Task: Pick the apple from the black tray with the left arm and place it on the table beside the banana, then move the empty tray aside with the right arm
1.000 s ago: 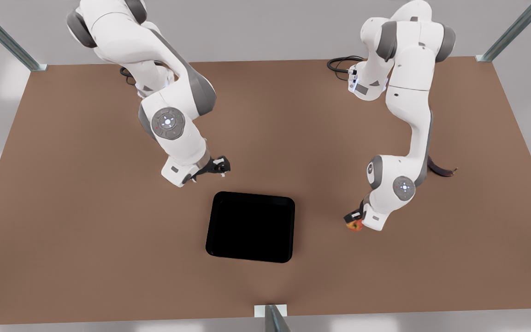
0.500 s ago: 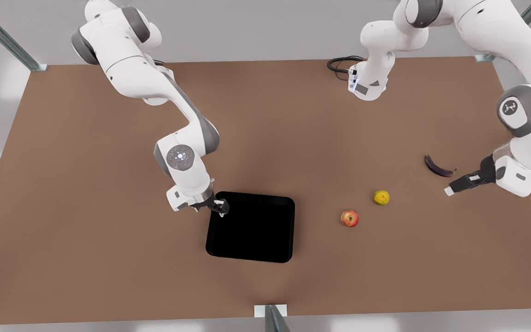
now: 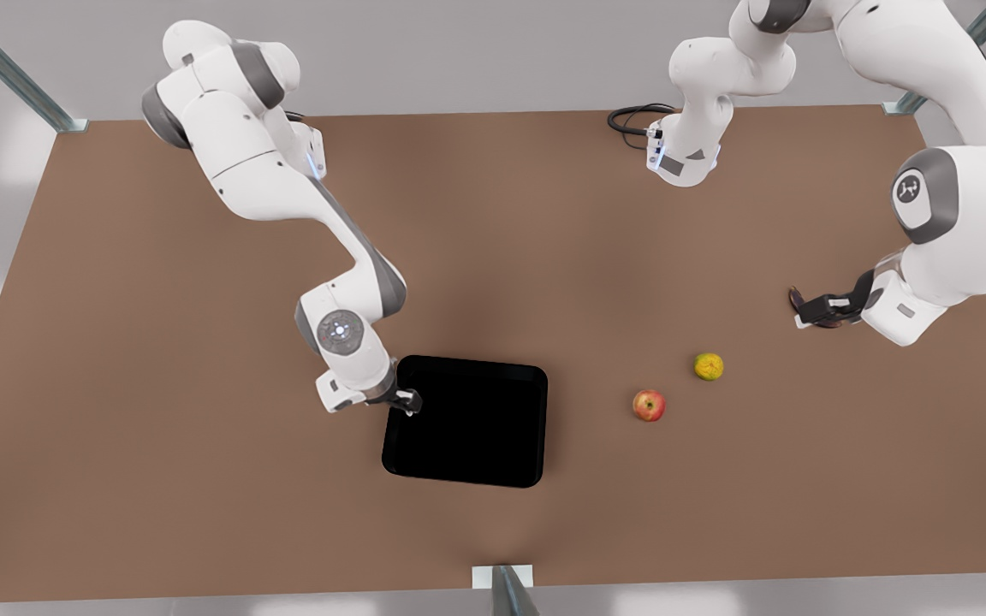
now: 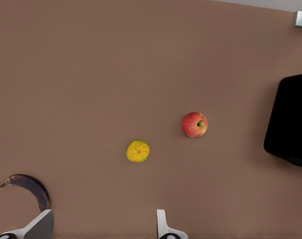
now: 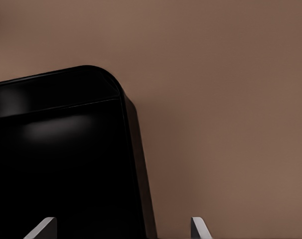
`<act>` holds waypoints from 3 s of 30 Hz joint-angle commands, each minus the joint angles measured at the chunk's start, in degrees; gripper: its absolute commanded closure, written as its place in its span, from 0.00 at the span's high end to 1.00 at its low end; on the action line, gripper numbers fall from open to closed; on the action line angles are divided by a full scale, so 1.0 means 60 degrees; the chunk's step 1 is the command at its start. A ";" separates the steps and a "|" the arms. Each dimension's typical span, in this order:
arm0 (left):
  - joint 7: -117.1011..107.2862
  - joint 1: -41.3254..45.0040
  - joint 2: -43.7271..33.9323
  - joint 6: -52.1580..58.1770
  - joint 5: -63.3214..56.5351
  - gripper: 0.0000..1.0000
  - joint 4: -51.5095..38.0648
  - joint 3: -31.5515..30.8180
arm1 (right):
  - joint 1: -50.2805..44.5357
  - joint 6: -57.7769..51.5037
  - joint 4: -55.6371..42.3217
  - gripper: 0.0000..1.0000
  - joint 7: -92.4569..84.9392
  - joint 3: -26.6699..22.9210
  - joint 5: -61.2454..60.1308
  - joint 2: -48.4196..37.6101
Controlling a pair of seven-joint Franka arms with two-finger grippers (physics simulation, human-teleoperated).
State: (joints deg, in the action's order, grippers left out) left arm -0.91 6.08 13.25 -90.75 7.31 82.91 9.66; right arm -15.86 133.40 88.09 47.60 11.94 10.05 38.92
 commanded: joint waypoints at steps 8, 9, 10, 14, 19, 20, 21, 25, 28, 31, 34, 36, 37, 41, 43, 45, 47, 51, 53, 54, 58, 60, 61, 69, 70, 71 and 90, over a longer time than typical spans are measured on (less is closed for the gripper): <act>0.0738 0.0026 -0.0040 0.0067 -0.0032 1.00 -0.0063 -0.0028 | -0.0022 0.1672 0.1007 0.99 -0.1811 0.0016 -0.0019 0.0222; 0.0738 0.0085 -0.0055 0.0096 -0.0032 1.00 -0.0092 -0.0042 | -0.0022 0.1716 0.1022 0.99 -0.1811 0.0016 -0.0004 0.0222; 0.0738 0.0085 -0.0040 0.0097 -0.0032 1.00 -0.0078 -0.0042 | 0.0022 0.1716 0.0963 1.00 -0.1825 -0.0013 -0.0004 0.0208; 0.0752 0.0070 -0.0055 0.0082 -0.0032 1.00 -0.0063 -0.0013 | 0.0183 0.1716 0.0875 0.91 -0.2118 -0.0043 -0.0019 0.0178; 0.0342 0.0261 -0.0026 -0.0153 -0.0032 1.00 -0.0107 -0.0028 | 0.0110 0.1716 0.0861 0.83 -0.2133 -0.0013 -0.0019 0.0340; 0.0342 0.0261 -0.0026 -0.0153 -0.0032 1.00 -0.0107 -0.0028 | 0.0124 0.1716 0.0861 0.80 -0.2133 -0.0013 -0.0019 0.0369; 0.0342 0.0261 -0.0011 -0.0153 -0.0032 1.00 -0.0107 -0.0027 | 0.0124 0.1716 0.0861 0.77 -0.2148 -0.0013 -0.0004 0.0427; 0.0357 0.0261 0.0004 -0.0153 -0.0032 1.00 -0.0092 -0.0013 | 0.0168 0.1701 0.0729 0.53 -0.2440 -0.0028 -0.0063 0.0427; 0.0357 0.0261 0.0004 -0.0153 -0.0032 1.00 -0.0078 -0.0013 | 0.0168 0.1643 0.0714 0.35 -0.2484 -0.0028 -0.0048 0.0398; 0.0357 0.0261 0.0004 -0.0153 -0.0032 1.00 -0.0078 -0.0013 | 0.0168 0.1643 0.0671 0.23 -0.2631 -0.0028 -0.0078 0.0398; 0.0372 0.0246 -0.0128 -0.0050 -0.0032 1.00 -0.0092 0.0060 | 0.0168 0.1628 0.0670 0.18 -0.2631 0.0016 -0.0078 0.0383; 0.0357 0.0261 -0.0026 -0.0109 -0.0032 1.00 -0.0078 0.0031 | 0.0183 0.1555 0.0670 0.18 -0.2675 0.0031 -0.0092 0.0135; 0.0357 0.0261 -0.0011 -0.0123 -0.0032 1.00 -0.0078 0.0046 | 0.0212 0.1189 0.0670 0.17 -0.2733 0.0045 -0.0092 -0.0158; 0.0357 0.0261 -0.0040 -0.0123 -0.0032 1.00 -0.0078 0.0031 | 0.0343 -0.0890 0.0656 0.13 -0.3582 0.0031 -0.0150 -0.1345; 0.0357 0.0261 -0.0040 -0.0123 -0.0032 1.00 -0.0078 0.0031 | 0.0724 -0.1901 0.0641 0.11 -0.4769 0.0016 -0.0590 -0.1857; 0.0357 0.0261 0.0004 -0.0153 -0.0032 1.00 -0.0063 0.0031 | 0.0988 -0.2852 0.0173 0.11 -0.5939 -0.0027 -0.0576 -0.1931; 0.0357 0.0261 0.0004 -0.0196 -0.0047 1.00 -0.0122 0.0002 | 0.1003 -0.4230 -0.0881 0.11 -0.7930 -0.0598 -0.0546 -0.1931; 0.0342 0.0290 -0.0025 -0.0270 -0.0046 1.00 -0.0122 -0.0028 | 0.1003 -0.5051 -0.1117 0.11 -1.1300 -0.2194 -0.1249 -0.2268; 0.0372 0.0275 -0.0055 -0.0270 -0.0061 1.00 -0.0122 -0.0013 | 0.1471 -0.5037 -0.1205 0.11 -1.2591 -0.2430 -0.1352 -0.2239; 0.0372 0.0275 -0.0084 -0.0255 -0.0061 1.00 -0.0122 -0.0013 | 0.1808 -0.5022 -0.1219 0.11 -1.3221 -0.2430 -0.1367 -0.2224; 0.0415 0.0275 -0.0040 -0.0299 -0.0061 1.00 -0.0122 0.0002 | 0.2731 -0.4861 -0.1249 0.11 -1.5726 -0.2445 -0.2904 -0.2034; 0.0401 0.0275 -0.0055 -0.0299 -0.0061 1.00 -0.0122 0.0002 | 0.3156 -0.4861 -0.1380 0.11 -1.6459 -0.2430 -0.3403 -0.1741; 0.0401 0.0275 -0.0055 -0.0299 -0.0061 1.00 -0.0122 0.0002 | 0.3288 -0.4861 -0.1439 0.11 -1.6795 -0.2415 -0.3695 -0.1638; 0.0372 0.0275 -0.0055 -0.0299 -0.0061 1.00 -0.0180 0.0002 | 0.3757 -0.4627 -0.1454 0.11 -1.7104 -0.2606 -0.4252 -0.0583; 0.0372 0.0275 -0.0040 -0.0299 -0.0061 1.00 -0.0180 0.0002 | 0.3757 -0.4627 -0.1454 0.11 -1.7104 -0.2665 -0.4252 -0.0452; 0.0372 0.0275 -0.0040 -0.0299 -0.0061 1.00 -0.0180 0.0002 | 0.3772 -0.4495 -0.1556 0.11 -1.7118 -0.2723 -0.4252 -0.0261; 0.0371 0.0275 -0.0026 -0.0284 -0.0061 1.00 -0.0312 0.0016 | 0.0683 -0.7073 -0.2962 1.00 -0.3102 -0.2532 -0.2391 -0.2826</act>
State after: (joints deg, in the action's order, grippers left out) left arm 1.34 7.73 13.03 -92.44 6.99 81.13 9.73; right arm -10.75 96.40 70.13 -21.85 -3.26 -7.03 22.19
